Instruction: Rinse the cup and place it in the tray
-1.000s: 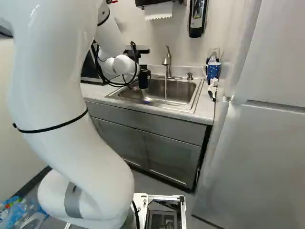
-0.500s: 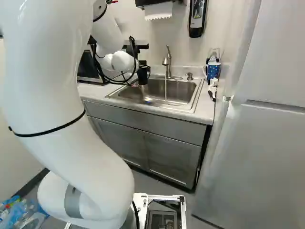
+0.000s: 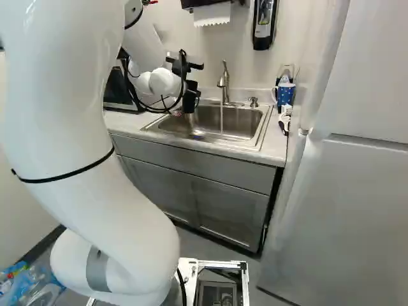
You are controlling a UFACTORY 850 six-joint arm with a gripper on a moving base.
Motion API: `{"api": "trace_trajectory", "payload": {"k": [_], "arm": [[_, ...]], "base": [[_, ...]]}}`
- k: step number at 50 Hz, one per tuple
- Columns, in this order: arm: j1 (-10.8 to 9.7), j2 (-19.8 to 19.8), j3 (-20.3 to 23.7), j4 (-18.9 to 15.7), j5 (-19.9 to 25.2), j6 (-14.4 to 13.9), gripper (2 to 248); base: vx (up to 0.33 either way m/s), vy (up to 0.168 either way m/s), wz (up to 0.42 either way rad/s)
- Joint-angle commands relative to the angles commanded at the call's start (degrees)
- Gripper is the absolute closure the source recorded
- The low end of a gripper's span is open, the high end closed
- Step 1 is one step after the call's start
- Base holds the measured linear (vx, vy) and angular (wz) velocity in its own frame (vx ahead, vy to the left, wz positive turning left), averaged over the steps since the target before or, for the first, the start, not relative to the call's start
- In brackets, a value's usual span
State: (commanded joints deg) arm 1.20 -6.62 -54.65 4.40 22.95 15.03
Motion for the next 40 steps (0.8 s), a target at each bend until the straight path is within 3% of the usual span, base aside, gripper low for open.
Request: {"api": "trace_trajectory", "payload": {"k": [40], "arm": [[0.0, 0.0, 0.0, 0.0, 0.0, 24.06, 124]], "base": [[0.0, 0.0, 0.0]]}}
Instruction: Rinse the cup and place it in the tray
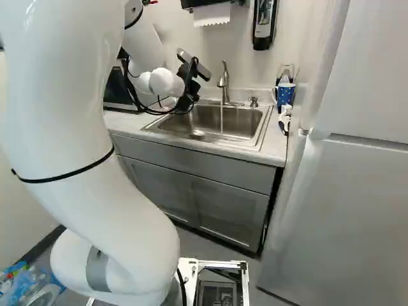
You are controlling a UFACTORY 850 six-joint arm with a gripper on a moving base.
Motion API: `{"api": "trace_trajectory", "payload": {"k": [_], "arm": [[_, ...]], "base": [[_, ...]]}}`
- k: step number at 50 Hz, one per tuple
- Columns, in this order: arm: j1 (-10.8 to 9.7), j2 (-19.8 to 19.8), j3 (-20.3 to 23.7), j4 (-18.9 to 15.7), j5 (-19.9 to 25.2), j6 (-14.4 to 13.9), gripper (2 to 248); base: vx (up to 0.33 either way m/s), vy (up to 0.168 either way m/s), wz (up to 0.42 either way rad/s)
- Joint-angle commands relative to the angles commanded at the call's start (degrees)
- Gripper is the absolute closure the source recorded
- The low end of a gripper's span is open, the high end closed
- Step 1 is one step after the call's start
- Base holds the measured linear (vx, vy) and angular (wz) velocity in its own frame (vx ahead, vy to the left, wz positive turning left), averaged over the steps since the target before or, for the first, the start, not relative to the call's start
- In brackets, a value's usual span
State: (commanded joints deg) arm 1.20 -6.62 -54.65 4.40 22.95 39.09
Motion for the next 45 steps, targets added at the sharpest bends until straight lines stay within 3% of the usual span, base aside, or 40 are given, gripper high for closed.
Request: {"api": "trace_trajectory", "payload": {"k": [45], "arm": [[0.0, 0.0, 0.0, 0.0, 0.0, 27.09, 124]], "base": [[0.0, 0.0, 0.0]]}}
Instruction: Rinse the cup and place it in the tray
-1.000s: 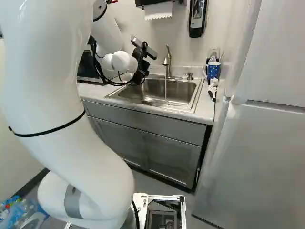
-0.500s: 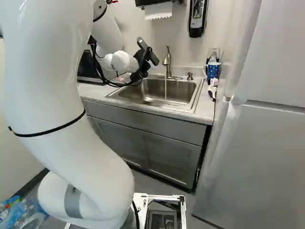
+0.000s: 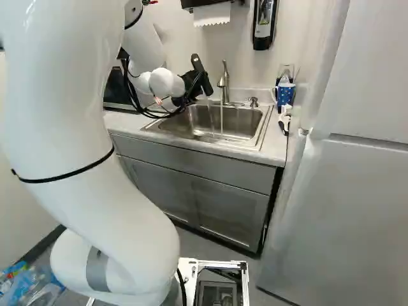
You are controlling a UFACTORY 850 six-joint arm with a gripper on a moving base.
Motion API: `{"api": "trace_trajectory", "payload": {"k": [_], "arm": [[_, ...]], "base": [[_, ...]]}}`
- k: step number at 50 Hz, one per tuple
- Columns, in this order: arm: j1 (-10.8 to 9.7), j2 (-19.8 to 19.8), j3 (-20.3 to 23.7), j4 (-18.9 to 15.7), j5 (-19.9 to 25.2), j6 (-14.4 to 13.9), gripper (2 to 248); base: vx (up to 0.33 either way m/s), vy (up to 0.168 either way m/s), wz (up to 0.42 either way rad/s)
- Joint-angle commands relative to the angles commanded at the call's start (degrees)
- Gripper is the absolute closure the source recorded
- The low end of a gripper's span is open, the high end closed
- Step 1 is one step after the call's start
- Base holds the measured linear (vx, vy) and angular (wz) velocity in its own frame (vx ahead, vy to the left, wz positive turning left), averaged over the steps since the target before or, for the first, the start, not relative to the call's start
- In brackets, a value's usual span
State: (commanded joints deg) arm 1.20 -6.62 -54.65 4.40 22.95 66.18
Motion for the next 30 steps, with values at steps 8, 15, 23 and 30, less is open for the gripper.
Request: {"api": "trace_trajectory", "payload": {"k": [8, 15, 23, 30], "arm": [[0.0, 0.0, 0.0, 0.0, 0.0, 4.81, 124], [0.0, 0.0, 0.0, 0.0, 0.0, 9.03, 124], [0.0, 0.0, 0.0, 0.0, 0.0, 13.85, 124], [0.0, 0.0, 0.0, 0.0, 0.0, 18.05, 124]], "base": [[0.0, 0.0, 0.0], [0.0, 0.0, 0.0], [0.0, 0.0, 0.0], [0.0, 0.0, 0.0]]}}
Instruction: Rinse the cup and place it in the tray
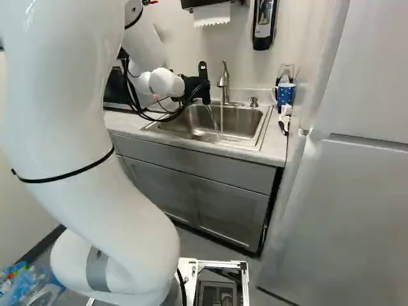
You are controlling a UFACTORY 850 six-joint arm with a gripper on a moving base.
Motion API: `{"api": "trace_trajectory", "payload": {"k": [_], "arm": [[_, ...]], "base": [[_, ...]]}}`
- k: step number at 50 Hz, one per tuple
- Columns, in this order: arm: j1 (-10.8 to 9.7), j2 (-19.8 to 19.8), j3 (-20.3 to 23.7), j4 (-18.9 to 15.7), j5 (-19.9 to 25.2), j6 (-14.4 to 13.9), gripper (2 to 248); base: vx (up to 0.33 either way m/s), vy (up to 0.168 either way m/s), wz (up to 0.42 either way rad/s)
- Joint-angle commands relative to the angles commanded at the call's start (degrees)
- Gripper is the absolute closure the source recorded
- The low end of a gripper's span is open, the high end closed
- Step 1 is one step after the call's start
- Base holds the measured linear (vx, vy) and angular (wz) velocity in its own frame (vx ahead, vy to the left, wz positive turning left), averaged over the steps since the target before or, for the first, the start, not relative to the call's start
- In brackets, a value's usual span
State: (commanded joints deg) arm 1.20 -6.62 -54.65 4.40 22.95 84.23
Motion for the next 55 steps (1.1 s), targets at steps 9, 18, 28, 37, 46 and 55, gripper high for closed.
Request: {"api": "trace_trajectory", "payload": {"k": [9, 18, 28, 37, 46, 55], "arm": [[0.0, 0.0, 0.0, 0.0, 0.0, 5.43, 124], [0.0, 0.0, 0.0, 0.0, 0.0, 10.85, 124], [0.0, 0.0, 0.0, 0.0, 0.0, 16.88, 124], [0.0, 0.0, 0.0, 0.0, 0.0, 17.48, 124], [0.0, 0.0, 0.0, 0.0, 0.0, 17.48, 124], [0.0, 0.0, 0.0, 0.0, 0.0, 17.48, 124]], "base": [[0.0, 0.0, 0.0], [0.0, 0.0, 0.0], [0.0, 0.0, 0.0], [0.0, 0.0, 0.0], [0.0, 0.0, 0.0], [0.0, 0.0, 0.0]]}}
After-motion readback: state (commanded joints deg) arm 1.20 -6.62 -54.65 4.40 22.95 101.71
